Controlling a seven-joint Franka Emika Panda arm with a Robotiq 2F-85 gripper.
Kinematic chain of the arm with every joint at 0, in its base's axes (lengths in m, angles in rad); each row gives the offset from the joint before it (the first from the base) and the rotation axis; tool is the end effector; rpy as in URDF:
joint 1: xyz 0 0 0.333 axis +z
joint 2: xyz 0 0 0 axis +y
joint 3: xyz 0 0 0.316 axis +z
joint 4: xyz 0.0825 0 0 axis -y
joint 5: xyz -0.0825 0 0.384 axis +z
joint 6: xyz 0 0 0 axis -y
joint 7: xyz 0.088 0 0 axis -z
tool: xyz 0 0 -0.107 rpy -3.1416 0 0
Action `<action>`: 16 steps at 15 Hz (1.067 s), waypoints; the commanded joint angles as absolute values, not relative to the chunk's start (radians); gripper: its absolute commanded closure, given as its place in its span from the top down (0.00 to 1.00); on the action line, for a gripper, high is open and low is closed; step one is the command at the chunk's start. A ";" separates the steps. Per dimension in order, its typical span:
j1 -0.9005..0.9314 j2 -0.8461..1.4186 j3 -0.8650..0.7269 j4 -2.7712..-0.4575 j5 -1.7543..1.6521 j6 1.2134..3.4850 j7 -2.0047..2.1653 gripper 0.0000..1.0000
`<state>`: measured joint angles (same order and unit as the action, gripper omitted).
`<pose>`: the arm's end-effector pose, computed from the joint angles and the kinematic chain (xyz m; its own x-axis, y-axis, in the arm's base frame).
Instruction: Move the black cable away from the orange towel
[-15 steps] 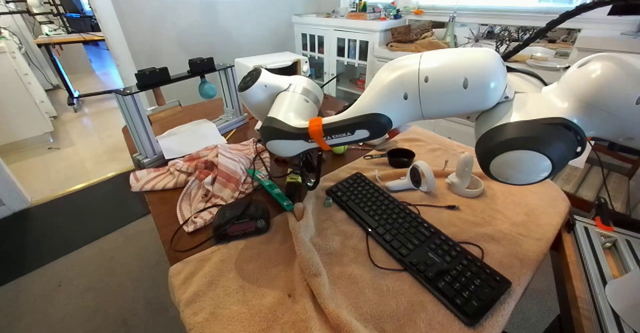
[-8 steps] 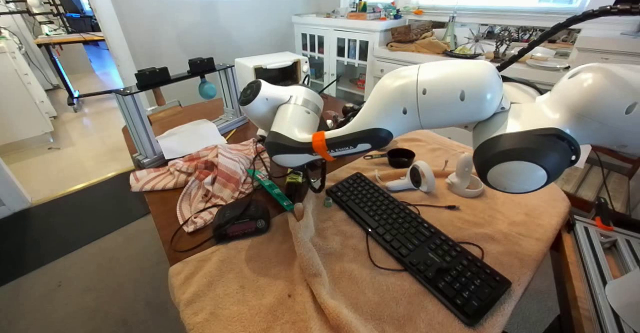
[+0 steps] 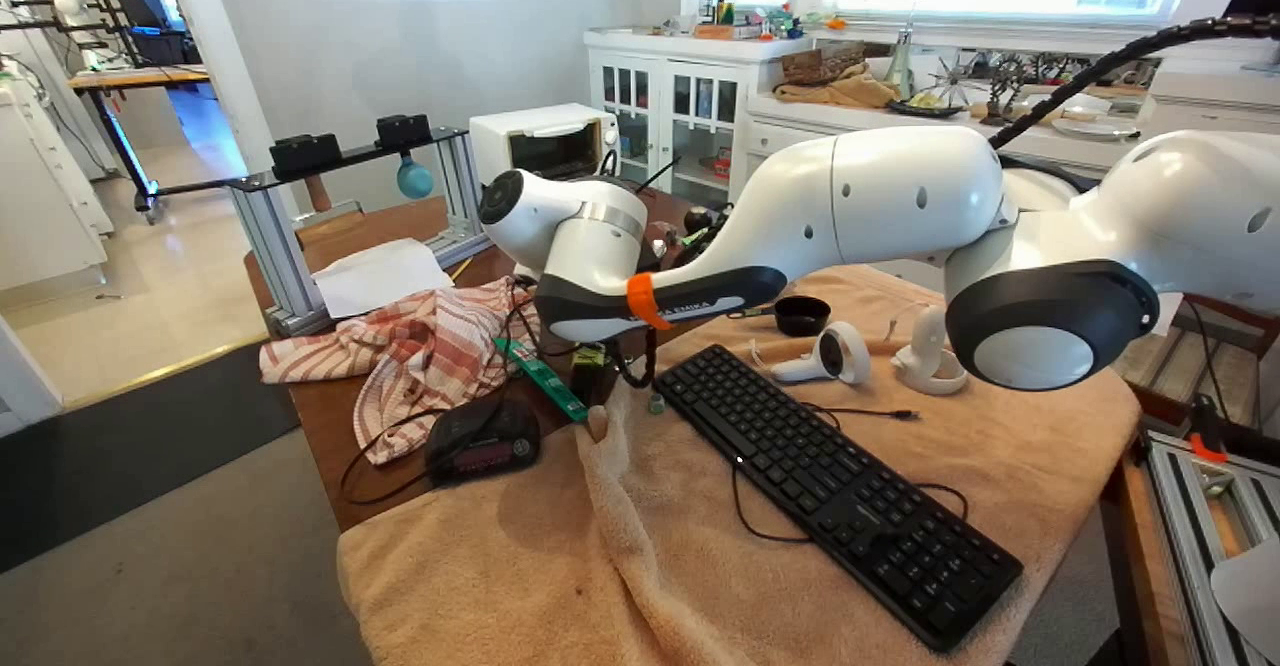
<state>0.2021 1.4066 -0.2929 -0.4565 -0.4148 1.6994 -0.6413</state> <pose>0.7933 0.0367 0.1829 0.6427 0.5651 -0.5173 0.7654 -0.5027 0.4018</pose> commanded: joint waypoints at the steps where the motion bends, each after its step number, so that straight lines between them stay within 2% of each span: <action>1: 0.199 1.428 -0.283 -0.435 -0.443 1.707 -0.625 0.26; 3: 0.201 1.428 -0.281 -0.434 -0.443 1.711 -0.626 0.27; 4: 0.205 1.429 -0.284 -0.433 -0.448 1.712 -0.625 0.32; 11: 0.242 1.417 -0.291 -0.451 -0.481 1.728 -0.605 0.87; 13: 0.239 1.419 -0.286 -0.454 -0.478 1.732 -0.616 0.99; 16: 0.234 1.428 -0.287 -0.445 -0.480 1.726 -0.625 1.00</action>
<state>0.2401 1.4079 -0.2922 -0.4558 -0.4549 1.7078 -0.6203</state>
